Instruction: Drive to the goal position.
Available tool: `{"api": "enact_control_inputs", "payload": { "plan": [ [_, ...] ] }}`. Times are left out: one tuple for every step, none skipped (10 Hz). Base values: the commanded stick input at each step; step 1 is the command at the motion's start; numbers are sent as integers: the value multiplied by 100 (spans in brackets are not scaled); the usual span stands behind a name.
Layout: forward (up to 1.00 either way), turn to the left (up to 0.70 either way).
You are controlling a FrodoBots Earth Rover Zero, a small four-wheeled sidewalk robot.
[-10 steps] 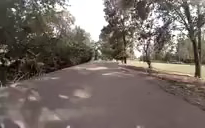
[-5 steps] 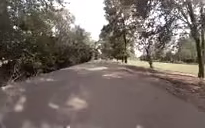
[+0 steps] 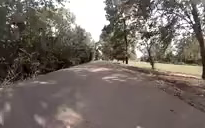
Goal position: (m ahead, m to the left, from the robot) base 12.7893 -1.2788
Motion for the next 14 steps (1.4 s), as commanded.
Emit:
{"api": "enact_control_inputs", "payload": {
  "plan": [
    [70,0],
    [70,0],
    [70,0],
    [70,0],
    [70,0],
    [70,0],
    [70,0],
    [70,0],
    [70,0],
    [70,0],
    [70,0],
    [70,0],
    [70,0],
    [70,0]
  ]
}}
